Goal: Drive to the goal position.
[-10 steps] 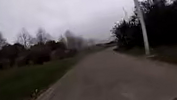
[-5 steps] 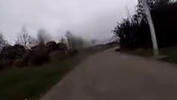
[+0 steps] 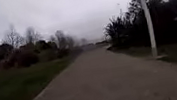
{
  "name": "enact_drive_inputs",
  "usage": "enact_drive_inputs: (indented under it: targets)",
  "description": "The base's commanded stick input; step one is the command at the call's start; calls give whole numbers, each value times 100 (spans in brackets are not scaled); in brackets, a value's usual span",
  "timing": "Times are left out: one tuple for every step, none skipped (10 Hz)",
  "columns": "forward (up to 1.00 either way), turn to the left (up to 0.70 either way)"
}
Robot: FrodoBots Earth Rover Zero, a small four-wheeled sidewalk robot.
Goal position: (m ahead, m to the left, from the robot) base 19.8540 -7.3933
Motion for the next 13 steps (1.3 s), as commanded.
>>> enact_drive_inputs:
  targets:
    - [85,-34]
    - [85,-34]
    - [85,-34]
    - [85,-21]
    - [85,-6]
    - [85,0]
    - [85,0]
    - [85,0]
    - [85,0]
    - [85,0]
    - [85,0]
    - [85,0]
    - [85,0]
